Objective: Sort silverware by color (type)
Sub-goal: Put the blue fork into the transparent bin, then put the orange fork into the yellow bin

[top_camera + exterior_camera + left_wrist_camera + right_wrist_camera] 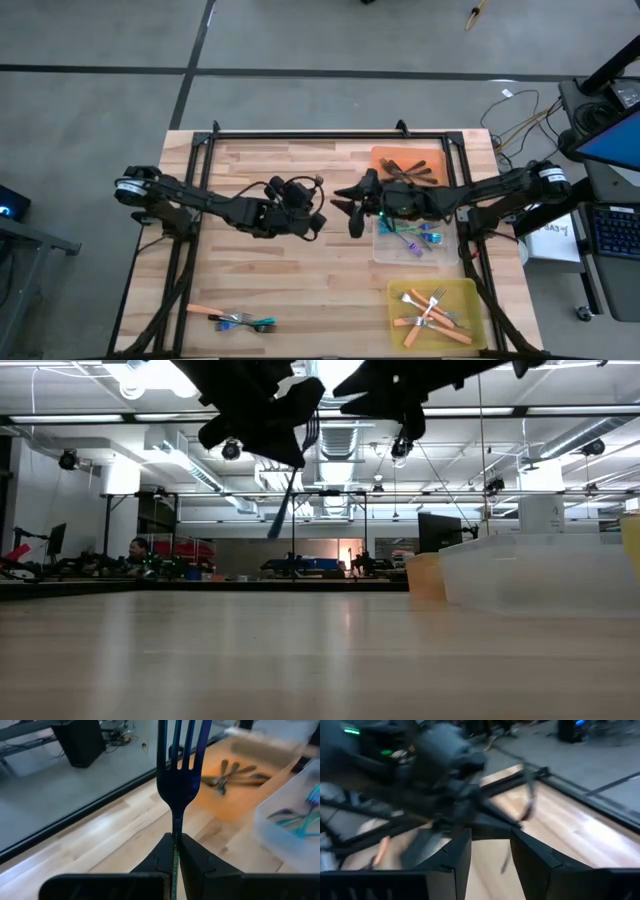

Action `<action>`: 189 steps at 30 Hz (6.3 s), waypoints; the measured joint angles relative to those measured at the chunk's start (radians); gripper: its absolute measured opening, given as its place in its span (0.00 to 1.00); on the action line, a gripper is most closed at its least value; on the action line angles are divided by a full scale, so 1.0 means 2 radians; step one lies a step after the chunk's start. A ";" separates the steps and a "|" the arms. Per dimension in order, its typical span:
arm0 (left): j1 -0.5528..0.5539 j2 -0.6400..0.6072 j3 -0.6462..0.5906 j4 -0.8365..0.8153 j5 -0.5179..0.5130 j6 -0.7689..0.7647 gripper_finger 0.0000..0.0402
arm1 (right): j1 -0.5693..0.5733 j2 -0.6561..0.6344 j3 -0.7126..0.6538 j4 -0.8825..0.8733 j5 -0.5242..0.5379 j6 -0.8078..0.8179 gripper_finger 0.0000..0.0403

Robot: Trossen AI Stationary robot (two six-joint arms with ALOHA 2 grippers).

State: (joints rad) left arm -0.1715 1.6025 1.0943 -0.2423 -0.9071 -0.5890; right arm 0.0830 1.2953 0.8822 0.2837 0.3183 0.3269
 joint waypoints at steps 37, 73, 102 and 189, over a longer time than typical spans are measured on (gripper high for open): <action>-0.023 0.035 0.017 0.121 0.009 0.072 0.00 | -0.003 0.023 -0.043 0.142 0.043 -0.111 0.32; -0.024 0.062 0.062 0.078 0.004 0.120 0.27 | -0.006 0.024 0.051 -0.100 0.094 -0.155 0.02; -0.058 0.058 0.136 -0.455 0.175 -0.061 0.33 | 0.024 0.023 0.152 -0.767 -0.016 0.147 0.02; -0.382 0.040 -0.077 -0.246 0.508 -0.299 0.19 | 0.025 0.024 0.183 -0.629 -0.066 0.085 0.20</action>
State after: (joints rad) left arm -0.9353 1.6821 0.9401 -0.7340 0.1095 -1.1877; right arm 0.1329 1.3437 1.2476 -0.9748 0.1860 0.4961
